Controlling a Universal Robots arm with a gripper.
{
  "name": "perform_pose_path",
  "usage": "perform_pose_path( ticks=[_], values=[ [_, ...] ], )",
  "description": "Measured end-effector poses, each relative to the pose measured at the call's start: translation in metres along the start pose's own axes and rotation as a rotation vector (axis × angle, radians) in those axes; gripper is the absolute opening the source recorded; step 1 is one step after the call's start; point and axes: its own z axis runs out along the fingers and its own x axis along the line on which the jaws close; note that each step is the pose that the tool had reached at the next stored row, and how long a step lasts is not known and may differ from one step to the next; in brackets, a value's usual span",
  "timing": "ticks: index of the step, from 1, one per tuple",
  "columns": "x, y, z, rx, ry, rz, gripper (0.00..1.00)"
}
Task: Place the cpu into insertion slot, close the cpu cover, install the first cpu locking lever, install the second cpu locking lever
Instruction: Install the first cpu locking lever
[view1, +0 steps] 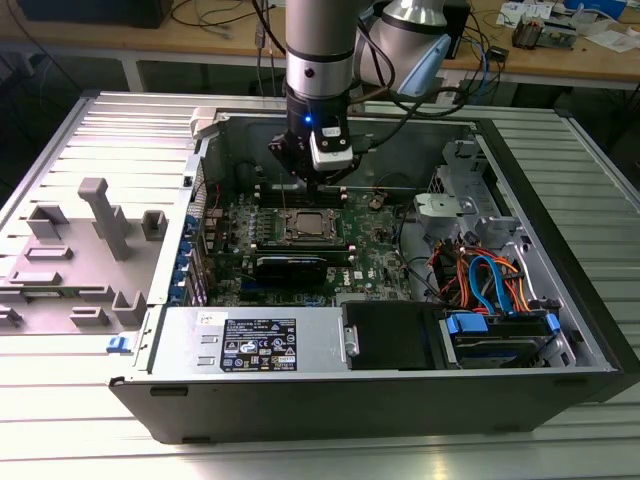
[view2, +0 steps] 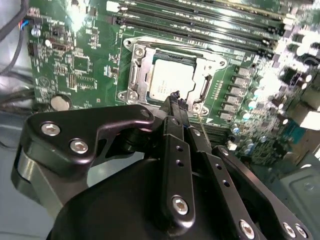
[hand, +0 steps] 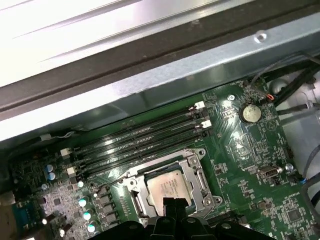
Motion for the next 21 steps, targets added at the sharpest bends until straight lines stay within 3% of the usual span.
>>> perform_pose_path(
  ticks=[6, 15, 21],
  values=[
    [0.0, 0.0, 0.0004, 0.0021, -0.001, -0.124, 0.11],
    [0.0, 0.0, 0.0003, 0.0028, -0.0013, -0.153, 0.11],
    [0.0, 0.0001, 0.0004, 0.0009, -0.0013, -0.268, 0.11]
  ],
)
